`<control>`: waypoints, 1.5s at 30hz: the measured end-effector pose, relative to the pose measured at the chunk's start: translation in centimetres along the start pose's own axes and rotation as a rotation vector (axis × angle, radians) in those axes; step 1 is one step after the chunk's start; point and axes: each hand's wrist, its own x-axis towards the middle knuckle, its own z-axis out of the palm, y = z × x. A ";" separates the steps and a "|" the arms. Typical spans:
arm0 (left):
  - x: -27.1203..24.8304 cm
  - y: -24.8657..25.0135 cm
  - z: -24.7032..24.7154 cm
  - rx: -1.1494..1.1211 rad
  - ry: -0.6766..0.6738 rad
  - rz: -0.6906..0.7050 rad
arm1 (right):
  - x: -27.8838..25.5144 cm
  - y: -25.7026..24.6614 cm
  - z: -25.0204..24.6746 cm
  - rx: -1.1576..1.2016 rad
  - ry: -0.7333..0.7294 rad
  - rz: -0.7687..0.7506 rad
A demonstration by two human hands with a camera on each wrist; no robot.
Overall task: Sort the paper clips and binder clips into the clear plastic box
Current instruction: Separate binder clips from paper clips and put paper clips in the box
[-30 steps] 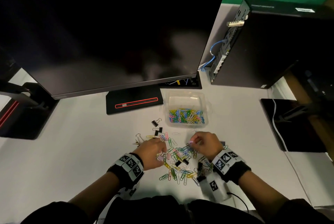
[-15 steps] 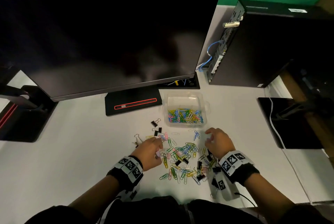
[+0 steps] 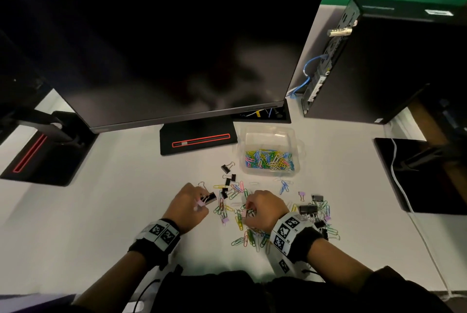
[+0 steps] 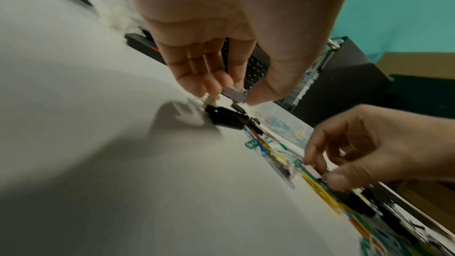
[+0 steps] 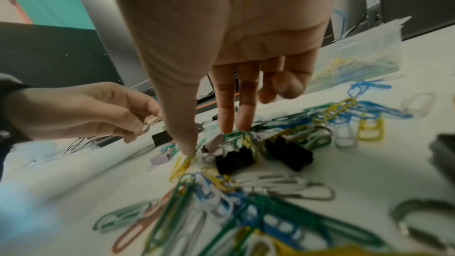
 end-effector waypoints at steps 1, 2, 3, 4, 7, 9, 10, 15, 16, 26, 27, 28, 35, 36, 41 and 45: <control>0.0 -0.3 -0.2 -0.018 0.019 -0.023 | 0.0 -0.1 0.2 -0.011 0.019 0.006; 0.1 -0.5 -0.3 -0.028 0.030 -0.039 | 0.0 -0.2 0.4 -0.017 0.033 0.011; 0.2 -0.8 -0.4 -0.031 0.033 -0.051 | 0.0 -0.2 0.5 -0.021 0.042 0.014; 0.3 -0.9 -0.4 -0.026 0.029 -0.061 | 0.0 -0.2 0.5 -0.021 0.048 0.012; 0.5 -1.0 -0.3 0.009 0.010 -0.066 | -0.1 0.1 0.3 0.033 0.058 0.009; 0.5 -1.0 -0.1 0.031 0.004 -0.036 | -0.3 0.6 -0.1 0.064 0.070 0.021; 0.6 -0.9 0.0 0.039 0.009 -0.012 | -0.4 1.0 -0.3 0.081 0.077 0.032; 1.2 1.0 0.5 0.010 -0.029 0.182 | -1.6 4.4 -2.2 0.146 0.159 0.170; 1.4 1.4 0.6 0.036 -0.085 0.227 | -1.9 5.1 -2.6 0.152 0.184 0.212; 1.7 2.9 1.7 0.301 -0.448 0.362 | -3.6 10.7 -3.8 0.134 0.300 0.466; 1.8 2.9 1.8 0.294 -0.446 0.361 | -3.5 10.8 -3.7 0.136 0.299 0.469; 1.8 2.9 1.9 0.288 -0.441 0.361 | -3.5 10.8 -3.6 0.142 0.297 0.471; 2.0 3.0 2.1 0.284 -0.451 0.336 | -3.6 8.0 -2.8 0.163 0.184 0.171; 2.0 3.0 2.1 0.287 -0.451 0.340 | -3.7 7.5 -2.6 0.161 0.132 0.103; 1.5 3.4 2.1 0.180 -0.316 0.366 | -3.6 6.0 -1.3 0.115 -0.028 -0.099; 1.2 4.9 2.2 0.080 -0.282 0.310 | -3.4 5.4 -0.9 0.072 -0.044 -0.091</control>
